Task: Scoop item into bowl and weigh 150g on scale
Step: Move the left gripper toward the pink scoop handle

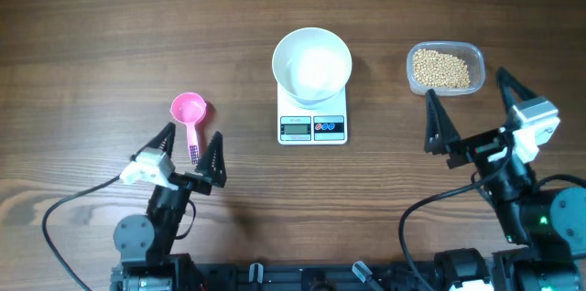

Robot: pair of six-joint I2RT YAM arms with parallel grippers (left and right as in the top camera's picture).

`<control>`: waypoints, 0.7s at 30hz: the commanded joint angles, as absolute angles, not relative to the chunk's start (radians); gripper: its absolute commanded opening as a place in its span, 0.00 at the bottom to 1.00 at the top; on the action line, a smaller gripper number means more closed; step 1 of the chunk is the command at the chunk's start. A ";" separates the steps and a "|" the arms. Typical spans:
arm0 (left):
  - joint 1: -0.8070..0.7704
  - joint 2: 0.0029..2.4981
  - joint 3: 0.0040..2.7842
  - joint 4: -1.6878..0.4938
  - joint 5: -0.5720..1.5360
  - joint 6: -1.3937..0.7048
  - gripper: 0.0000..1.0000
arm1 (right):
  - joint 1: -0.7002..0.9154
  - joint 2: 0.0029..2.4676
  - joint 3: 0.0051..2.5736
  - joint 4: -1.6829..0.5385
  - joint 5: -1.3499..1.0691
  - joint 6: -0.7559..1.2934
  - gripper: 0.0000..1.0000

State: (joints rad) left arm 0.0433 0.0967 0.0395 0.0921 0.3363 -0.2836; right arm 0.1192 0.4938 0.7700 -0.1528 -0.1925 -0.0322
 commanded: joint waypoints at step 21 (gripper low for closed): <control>0.049 0.476 0.751 -0.756 0.252 -0.085 1.00 | 0.124 0.541 0.792 -0.451 0.089 -0.056 1.00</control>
